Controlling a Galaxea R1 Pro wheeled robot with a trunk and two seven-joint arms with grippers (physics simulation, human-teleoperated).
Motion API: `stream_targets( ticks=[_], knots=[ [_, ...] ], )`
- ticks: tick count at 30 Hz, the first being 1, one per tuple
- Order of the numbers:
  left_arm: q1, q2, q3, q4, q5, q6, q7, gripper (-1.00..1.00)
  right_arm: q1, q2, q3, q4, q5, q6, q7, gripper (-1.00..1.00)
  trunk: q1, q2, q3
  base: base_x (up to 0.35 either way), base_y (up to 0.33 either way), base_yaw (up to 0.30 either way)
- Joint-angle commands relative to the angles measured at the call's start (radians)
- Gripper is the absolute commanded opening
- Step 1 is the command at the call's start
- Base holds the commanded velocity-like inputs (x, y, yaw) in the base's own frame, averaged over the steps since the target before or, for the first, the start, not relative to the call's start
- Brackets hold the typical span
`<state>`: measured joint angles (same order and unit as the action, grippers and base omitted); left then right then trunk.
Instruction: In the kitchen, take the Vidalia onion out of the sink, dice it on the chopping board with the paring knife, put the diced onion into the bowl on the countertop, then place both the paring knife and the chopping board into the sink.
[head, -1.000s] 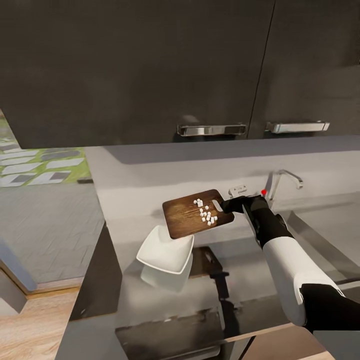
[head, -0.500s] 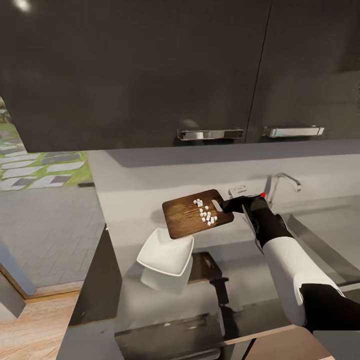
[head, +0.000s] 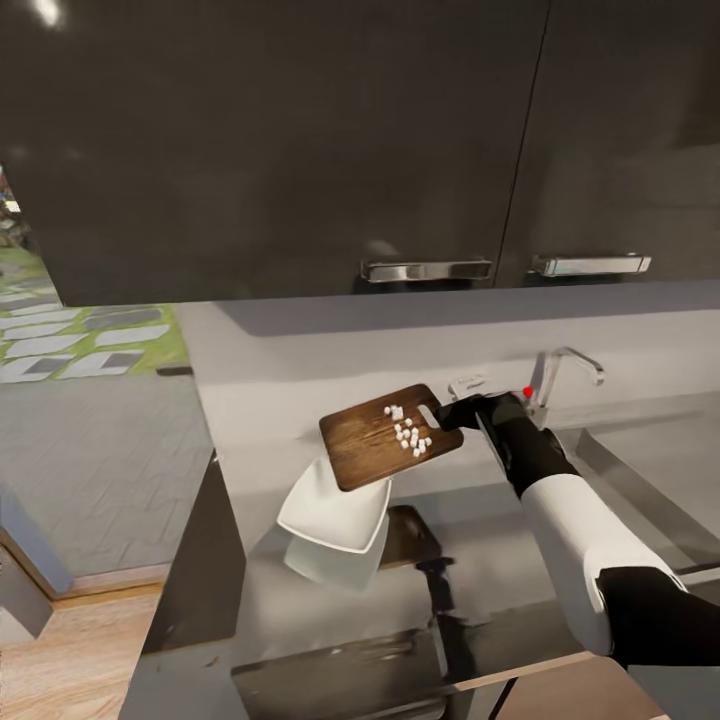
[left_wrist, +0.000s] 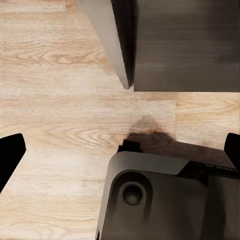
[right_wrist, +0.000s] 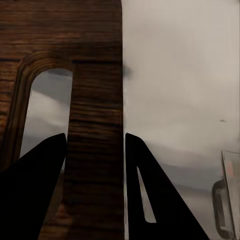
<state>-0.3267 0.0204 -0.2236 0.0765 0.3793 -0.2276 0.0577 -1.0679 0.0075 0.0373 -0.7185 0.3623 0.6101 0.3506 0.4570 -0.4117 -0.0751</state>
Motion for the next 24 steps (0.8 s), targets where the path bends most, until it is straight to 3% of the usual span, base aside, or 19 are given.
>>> stream_targets(
  ticks=[1,12,24],
  knots=[
    [-0.002,0.0,-0.008,0.003,0.006,-0.006,0.001,1.0,-0.001,0.0,0.004,-0.001,0.01,0.003,0.007,-1.0,0.001,-0.002,-0.002,0.0,0.153,0.0],
    [-0.002,0.0,-0.009,0.004,0.006,-0.006,0.001,1.0,-0.001,0.0,0.01,0.005,0.01,0.003,0.007,-1.0,0.001,-0.002,-0.002,0.0,0.181,0.0],
    [-0.002,0.0,-0.009,0.004,0.006,-0.005,0.001,1.0,-0.001,-0.003,0.01,0.004,0.01,0.003,0.007,-1.0,0.001,-0.002,-0.002,0.0,0.016,0.0]
  ],
)
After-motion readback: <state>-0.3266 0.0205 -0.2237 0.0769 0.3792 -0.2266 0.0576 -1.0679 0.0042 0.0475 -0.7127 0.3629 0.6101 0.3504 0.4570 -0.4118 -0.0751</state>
